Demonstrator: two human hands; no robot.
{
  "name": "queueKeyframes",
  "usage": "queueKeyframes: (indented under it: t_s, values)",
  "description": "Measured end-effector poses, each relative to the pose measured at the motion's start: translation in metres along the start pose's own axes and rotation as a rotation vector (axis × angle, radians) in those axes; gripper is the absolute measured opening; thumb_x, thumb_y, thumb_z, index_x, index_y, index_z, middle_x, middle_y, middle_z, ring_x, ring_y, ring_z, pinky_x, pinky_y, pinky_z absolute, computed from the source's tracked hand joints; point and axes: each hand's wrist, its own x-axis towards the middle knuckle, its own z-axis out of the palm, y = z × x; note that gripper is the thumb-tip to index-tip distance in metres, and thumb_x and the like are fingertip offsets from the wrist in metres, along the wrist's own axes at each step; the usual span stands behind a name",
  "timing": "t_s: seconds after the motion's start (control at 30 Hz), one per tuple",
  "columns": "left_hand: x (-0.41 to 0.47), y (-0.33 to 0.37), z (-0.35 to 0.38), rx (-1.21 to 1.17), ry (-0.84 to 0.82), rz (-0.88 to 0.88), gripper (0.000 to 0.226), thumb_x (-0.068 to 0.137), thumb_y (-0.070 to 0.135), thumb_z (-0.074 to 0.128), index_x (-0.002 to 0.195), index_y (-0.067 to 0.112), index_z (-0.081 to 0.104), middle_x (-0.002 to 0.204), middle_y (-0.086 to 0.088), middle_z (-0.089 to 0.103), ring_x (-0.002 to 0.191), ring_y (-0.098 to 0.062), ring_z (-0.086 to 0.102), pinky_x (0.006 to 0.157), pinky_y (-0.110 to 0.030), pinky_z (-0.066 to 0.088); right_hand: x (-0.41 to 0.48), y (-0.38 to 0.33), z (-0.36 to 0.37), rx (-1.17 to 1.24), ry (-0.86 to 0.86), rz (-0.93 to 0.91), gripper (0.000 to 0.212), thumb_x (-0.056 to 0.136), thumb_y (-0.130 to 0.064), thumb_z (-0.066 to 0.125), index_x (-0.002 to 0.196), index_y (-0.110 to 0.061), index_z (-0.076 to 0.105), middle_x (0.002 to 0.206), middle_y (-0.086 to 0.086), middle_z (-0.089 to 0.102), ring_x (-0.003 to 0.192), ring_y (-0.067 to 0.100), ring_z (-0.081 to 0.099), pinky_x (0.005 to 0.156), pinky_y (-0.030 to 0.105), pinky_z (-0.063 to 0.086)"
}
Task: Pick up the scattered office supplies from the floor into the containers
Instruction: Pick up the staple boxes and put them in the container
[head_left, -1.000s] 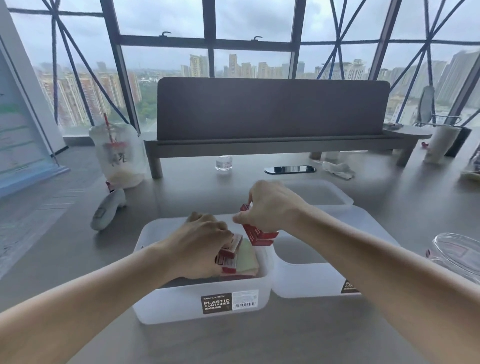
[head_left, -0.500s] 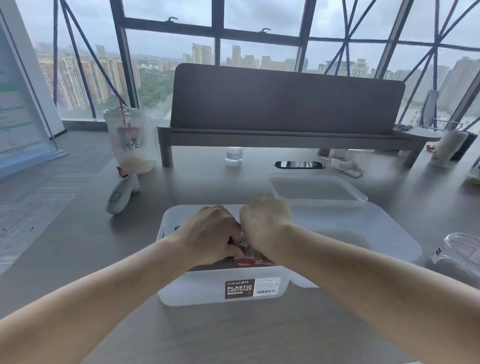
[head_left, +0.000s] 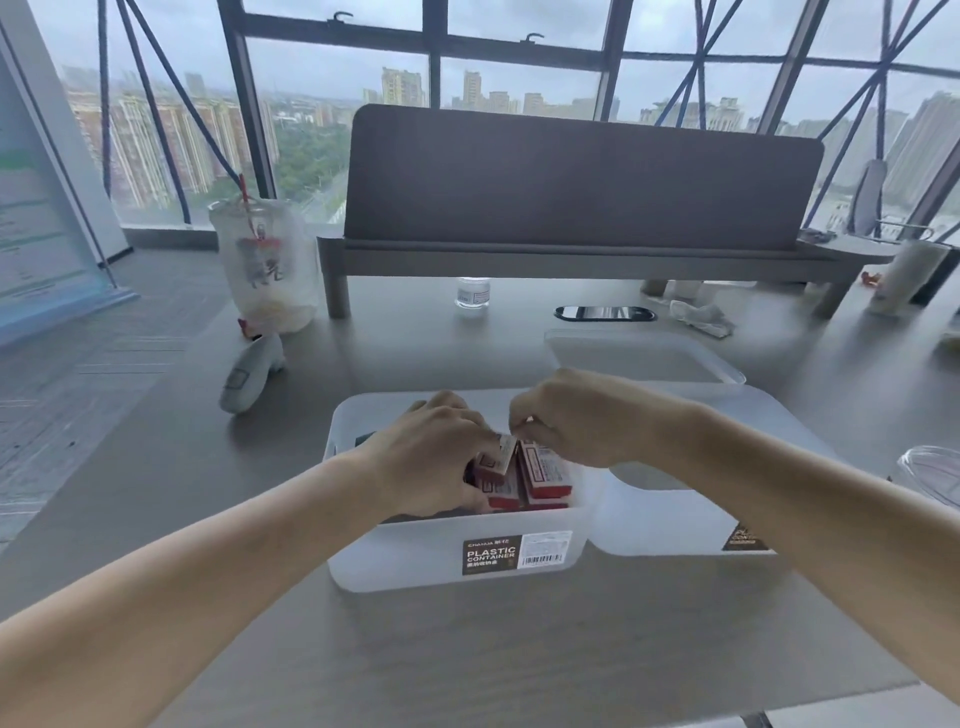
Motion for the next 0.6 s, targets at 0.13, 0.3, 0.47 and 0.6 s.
queueKeyframes:
  t_s: [0.13, 0.3, 0.47, 0.6]
  values:
    - [0.004, 0.004, -0.002, 0.069, -0.018, -0.004, 0.052, 0.082, 0.059, 0.066, 0.129, 0.039, 0.058, 0.110, 0.006, 0.058, 0.116, -0.020, 0.041, 0.098, -0.036, 0.039, -0.012, -0.010, 0.001, -0.303, -0.082, -0.014, 0.033, 0.081, -0.055, 0.067, 0.091, -0.024, 0.066, 0.083, -0.005, 0.057, 0.078, 0.021, 0.058, 0.059, 0.030, 0.043]
    - [0.006, 0.006, -0.001, 0.039, -0.032, -0.013, 0.048, 0.085, 0.056, 0.064, 0.132, 0.045, 0.057, 0.096, 0.007, 0.045, 0.109, -0.021, 0.044, 0.094, -0.032, 0.036, -0.005, -0.022, 0.011, -0.520, -0.023, -0.051, 0.037, 0.086, -0.023, 0.061, 0.063, -0.022, 0.032, 0.071, -0.004, 0.043, 0.085, 0.023, 0.062, 0.076, 0.031, 0.049]
    - [0.007, 0.008, 0.005, -0.050, 0.062, -0.047, 0.044, 0.083, 0.052, 0.066, 0.126, 0.039, 0.065, 0.100, 0.007, 0.054, 0.110, -0.022, 0.047, 0.096, -0.033, 0.041, 0.002, -0.023, 0.015, -0.590, 0.042, -0.009, 0.017, 0.087, -0.022, 0.063, 0.077, -0.026, 0.049, 0.090, -0.002, 0.063, 0.088, 0.020, 0.065, 0.080, 0.030, 0.046]
    - [0.005, 0.009, 0.005, -0.025, 0.015, -0.101, 0.056, 0.080, 0.060, 0.065, 0.131, 0.039, 0.058, 0.111, 0.004, 0.053, 0.119, -0.022, 0.038, 0.102, -0.036, 0.036, -0.001, -0.019, 0.016, -0.525, 0.087, 0.011, 0.005, 0.091, -0.020, 0.059, 0.092, -0.024, 0.062, 0.099, -0.001, 0.064, 0.091, 0.022, 0.066, 0.077, 0.032, 0.050]
